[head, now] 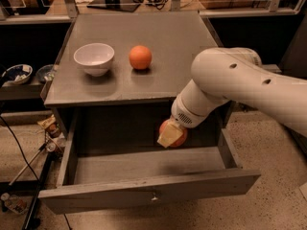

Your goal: Pick apple from top drawer and place on counter

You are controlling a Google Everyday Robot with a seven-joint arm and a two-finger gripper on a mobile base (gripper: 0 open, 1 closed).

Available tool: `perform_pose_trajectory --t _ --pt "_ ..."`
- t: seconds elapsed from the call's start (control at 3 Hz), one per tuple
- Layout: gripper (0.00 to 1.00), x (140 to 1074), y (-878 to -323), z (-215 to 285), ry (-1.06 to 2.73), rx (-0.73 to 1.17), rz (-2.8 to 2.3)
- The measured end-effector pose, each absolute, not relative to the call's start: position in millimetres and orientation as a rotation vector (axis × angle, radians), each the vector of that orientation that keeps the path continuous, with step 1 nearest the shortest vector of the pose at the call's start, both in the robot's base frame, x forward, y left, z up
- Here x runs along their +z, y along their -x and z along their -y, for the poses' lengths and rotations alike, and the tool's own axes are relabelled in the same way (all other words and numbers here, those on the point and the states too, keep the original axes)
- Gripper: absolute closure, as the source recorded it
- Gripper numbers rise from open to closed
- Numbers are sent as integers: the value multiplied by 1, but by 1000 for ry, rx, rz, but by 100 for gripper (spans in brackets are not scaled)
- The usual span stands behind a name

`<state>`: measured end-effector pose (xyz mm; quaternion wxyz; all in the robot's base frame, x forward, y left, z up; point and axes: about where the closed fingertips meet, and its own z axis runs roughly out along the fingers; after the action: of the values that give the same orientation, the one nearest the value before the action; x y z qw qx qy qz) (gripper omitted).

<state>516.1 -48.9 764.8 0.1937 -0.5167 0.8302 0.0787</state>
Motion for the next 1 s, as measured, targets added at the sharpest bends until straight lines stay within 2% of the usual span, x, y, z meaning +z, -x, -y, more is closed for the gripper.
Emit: perform_pose_trajectory --t 0.33,1.0 --pt "100 814 -513 88 1381 155 -2313" --pt "100 819 -531 62 1398 215 -2284"
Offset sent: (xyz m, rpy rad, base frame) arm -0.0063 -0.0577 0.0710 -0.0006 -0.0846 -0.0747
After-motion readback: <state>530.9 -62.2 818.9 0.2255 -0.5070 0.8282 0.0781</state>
